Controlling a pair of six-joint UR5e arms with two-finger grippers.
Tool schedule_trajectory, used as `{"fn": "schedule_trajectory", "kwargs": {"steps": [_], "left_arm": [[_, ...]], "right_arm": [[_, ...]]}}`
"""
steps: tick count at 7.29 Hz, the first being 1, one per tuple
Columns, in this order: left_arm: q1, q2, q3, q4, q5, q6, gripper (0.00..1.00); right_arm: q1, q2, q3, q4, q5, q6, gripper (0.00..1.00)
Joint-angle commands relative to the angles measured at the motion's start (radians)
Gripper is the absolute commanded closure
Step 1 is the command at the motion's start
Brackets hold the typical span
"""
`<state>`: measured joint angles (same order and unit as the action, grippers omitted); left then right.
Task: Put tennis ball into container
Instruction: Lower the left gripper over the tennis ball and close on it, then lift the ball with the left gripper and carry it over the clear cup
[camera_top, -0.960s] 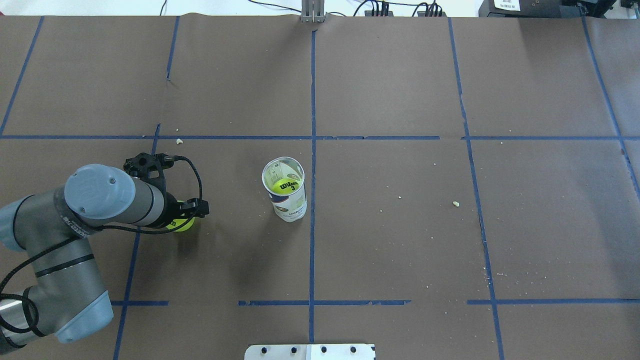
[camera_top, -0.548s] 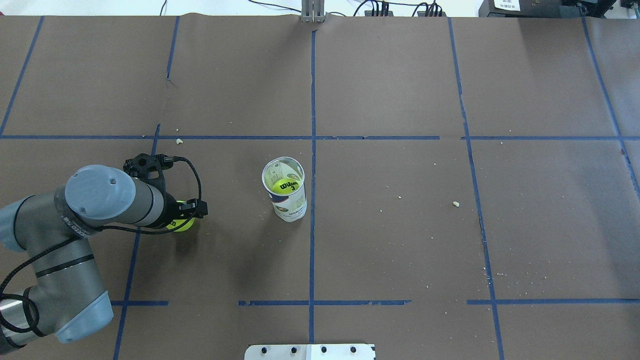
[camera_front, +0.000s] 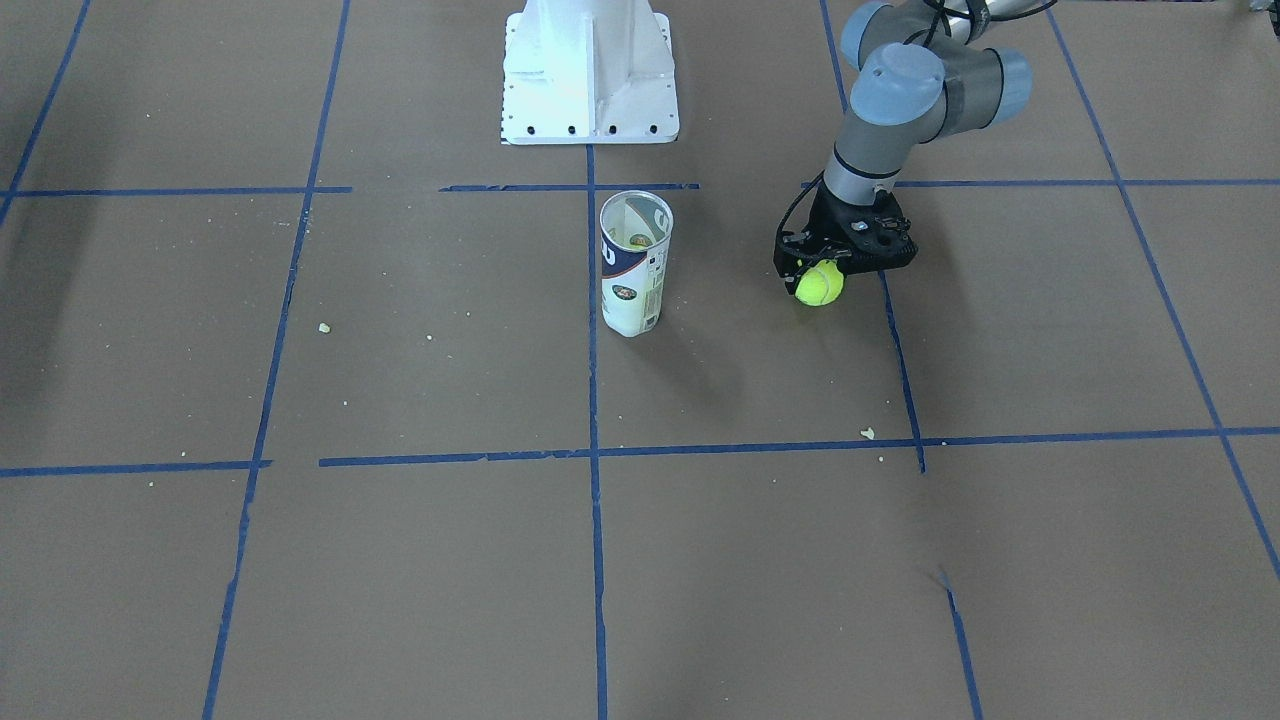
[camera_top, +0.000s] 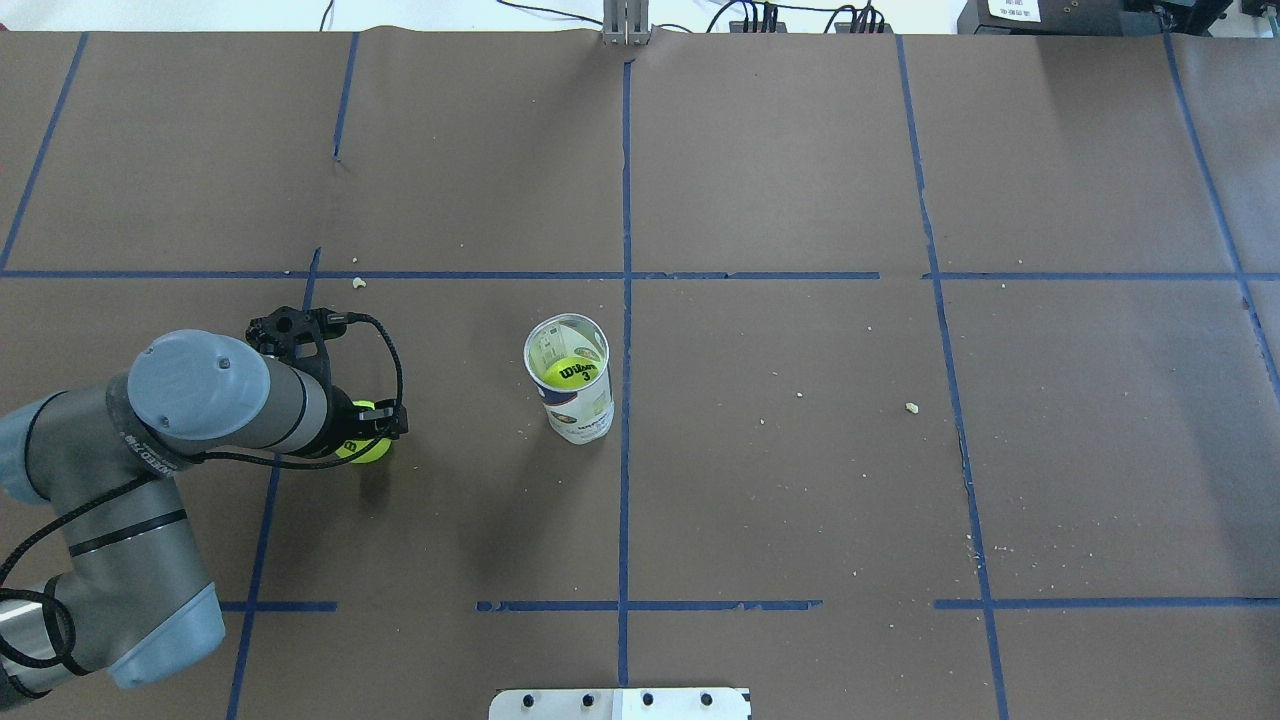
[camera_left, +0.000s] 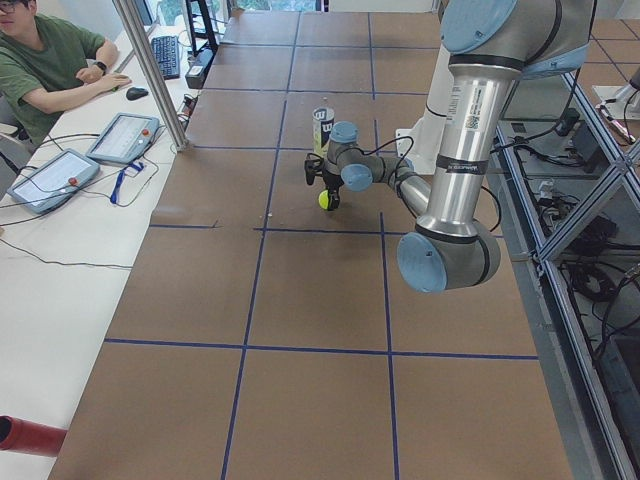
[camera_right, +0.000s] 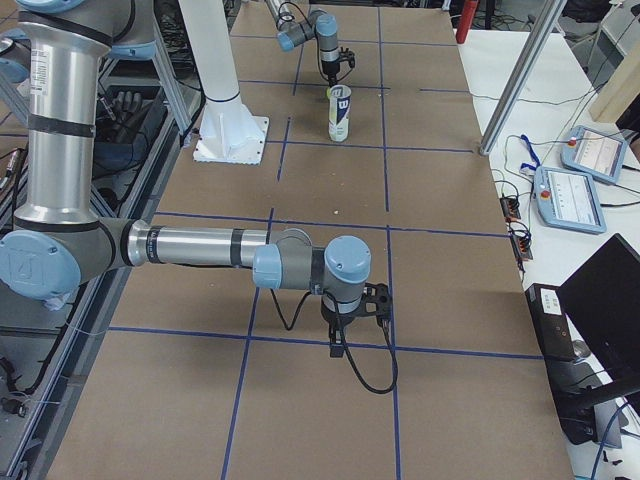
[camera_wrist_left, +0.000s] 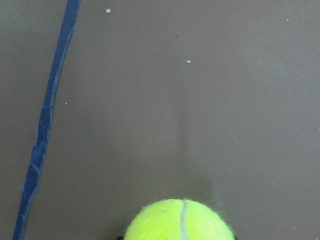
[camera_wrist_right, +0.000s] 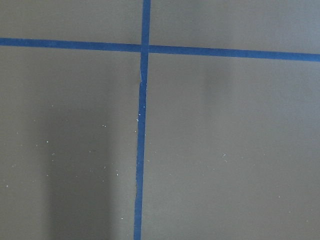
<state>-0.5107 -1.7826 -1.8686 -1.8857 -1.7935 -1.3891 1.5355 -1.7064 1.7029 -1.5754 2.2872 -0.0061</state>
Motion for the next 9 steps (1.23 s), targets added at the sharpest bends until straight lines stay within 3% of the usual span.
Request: {"fn": "schedule_trajectory", "kwargs": {"steps": [1, 5, 7, 9], "left_arm": [[-0.011, 0.006, -0.099, 0.081, -0.001, 0.011, 0.62], [-0.136, -0.043, -0.395, 0.412, -0.096, 0.041, 0.65], [-0.157, -0.234, -0.423, 0.683, -0.099, 0.042, 0.65], [-0.149, -0.339, -0.408, 0.764, -0.153, 0.029, 0.66]], "right_arm": [[0.000, 0.001, 0.000, 0.000, 0.000, 0.000, 0.00], [0.000, 0.001, 0.000, 0.000, 0.000, 0.000, 0.00], [0.000, -0.001, 0.000, 0.000, 0.000, 0.000, 0.00], [0.000, 0.001, 0.000, 0.000, 0.000, 0.000, 0.00]]}}
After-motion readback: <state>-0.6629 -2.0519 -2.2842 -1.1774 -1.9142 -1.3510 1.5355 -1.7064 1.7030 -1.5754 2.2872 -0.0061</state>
